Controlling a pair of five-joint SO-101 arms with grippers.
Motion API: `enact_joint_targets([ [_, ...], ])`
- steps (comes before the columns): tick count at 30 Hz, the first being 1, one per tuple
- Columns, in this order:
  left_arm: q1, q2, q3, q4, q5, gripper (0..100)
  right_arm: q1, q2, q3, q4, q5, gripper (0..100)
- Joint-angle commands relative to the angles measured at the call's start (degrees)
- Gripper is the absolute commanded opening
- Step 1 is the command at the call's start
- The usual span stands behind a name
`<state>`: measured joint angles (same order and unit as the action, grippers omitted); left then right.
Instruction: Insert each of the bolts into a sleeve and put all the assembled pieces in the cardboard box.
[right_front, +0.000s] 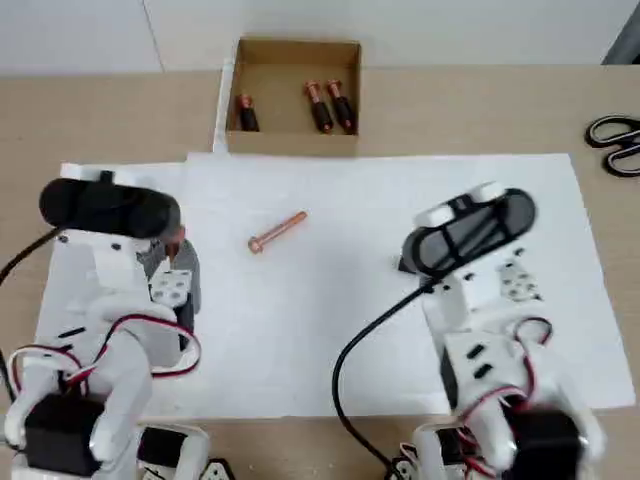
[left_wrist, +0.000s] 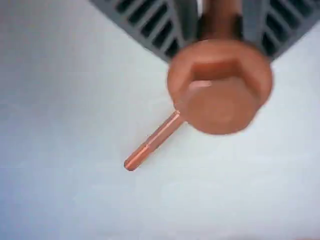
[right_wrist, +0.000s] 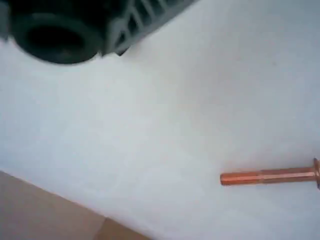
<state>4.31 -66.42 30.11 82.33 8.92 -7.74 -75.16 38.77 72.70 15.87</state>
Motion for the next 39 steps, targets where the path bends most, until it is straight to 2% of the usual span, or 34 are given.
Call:
enact_joint_targets([
  [1,-0.5,-1.0,1.5,-6.7,7.1,1,0.1,-4.4,9.8,-9.2,-0.3,0.4],
  [6,-0.5,-0.9,6.1,-15.8,8.8,1,0.0,-4.4,16.9,-15.5,-0.4,0.4],
  [11,-0.1,-0.4,11.2,-22.5,9.1,1,0.0,-4.4,23.2,-26.6,-0.6,0.4],
  [15,-0.4,4.2,11.1,-23.2,13.1,1,-2.8,-4.4,29.5,-35.4,-6.5,0.4],
  [19,-0.1,11.0,6.6,-23.2,13.7,1,-8.1,-4.5,33.3,-41.3,-9.8,0.4],
  [25,0.6,15.9,1.7,-23.7,13.8,1,-14.5,-5.0,37.5,-42.3,-9.7,0.4],
  [31,9.1,16.1,3.8,-32.7,13.4,1,-19.8,-5.0,41.0,-42.4,-9.8,0.4],
  [35,13.2,15.9,5.7,-35.5,13.4,1,-20.4,-5.0,42.3,-42.4,-10.0,0.4],
  [39,16.4,16.1,6.0,-35.5,13.5,1,-20.4,-5.0,43.3,-42.4,-16.4,0.4],
])
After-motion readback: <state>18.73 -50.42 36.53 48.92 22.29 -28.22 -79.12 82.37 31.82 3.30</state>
